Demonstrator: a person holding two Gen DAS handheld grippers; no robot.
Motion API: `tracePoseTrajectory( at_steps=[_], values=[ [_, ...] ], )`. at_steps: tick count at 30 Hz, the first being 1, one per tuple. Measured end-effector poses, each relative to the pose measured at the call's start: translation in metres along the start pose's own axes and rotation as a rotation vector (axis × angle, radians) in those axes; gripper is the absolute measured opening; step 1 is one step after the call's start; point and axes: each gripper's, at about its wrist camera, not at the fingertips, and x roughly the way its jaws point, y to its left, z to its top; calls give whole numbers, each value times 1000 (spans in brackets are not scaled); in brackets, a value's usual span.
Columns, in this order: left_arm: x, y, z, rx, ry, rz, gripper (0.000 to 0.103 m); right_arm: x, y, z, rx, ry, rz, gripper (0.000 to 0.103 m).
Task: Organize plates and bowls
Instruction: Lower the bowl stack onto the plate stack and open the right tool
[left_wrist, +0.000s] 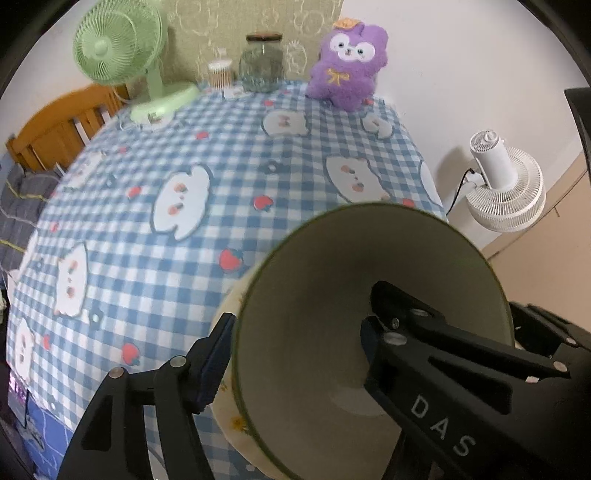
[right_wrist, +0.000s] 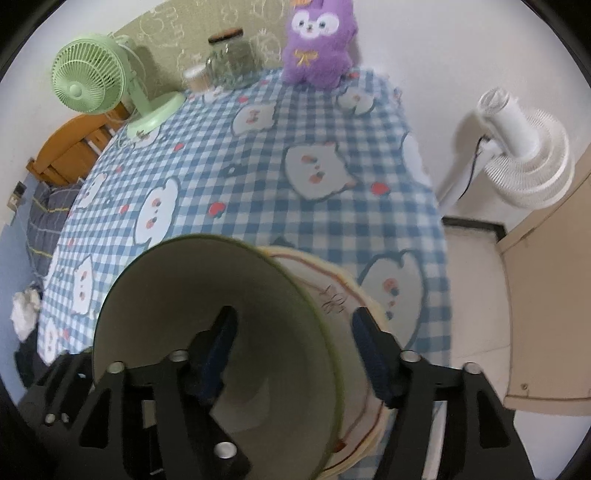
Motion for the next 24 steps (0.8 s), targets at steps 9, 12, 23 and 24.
tracePoseTrajectory(
  at_steps=[9,12,23,24],
  values=[
    [-28,1,2,40,-83,-25,90,-31,11,-1,-22,-84,-12,93],
    [-41,2,2,71,-115,-16,94,-43,18,-2,-26,-110,-19,95],
    [-89,41,-2,103,-198,-18,98,-92,59,-17,-4,-243,-72,100],
    [-93,47,-3,106,-206,-20,98,-96,63,-20,2,-255,-77,100]
  ],
)
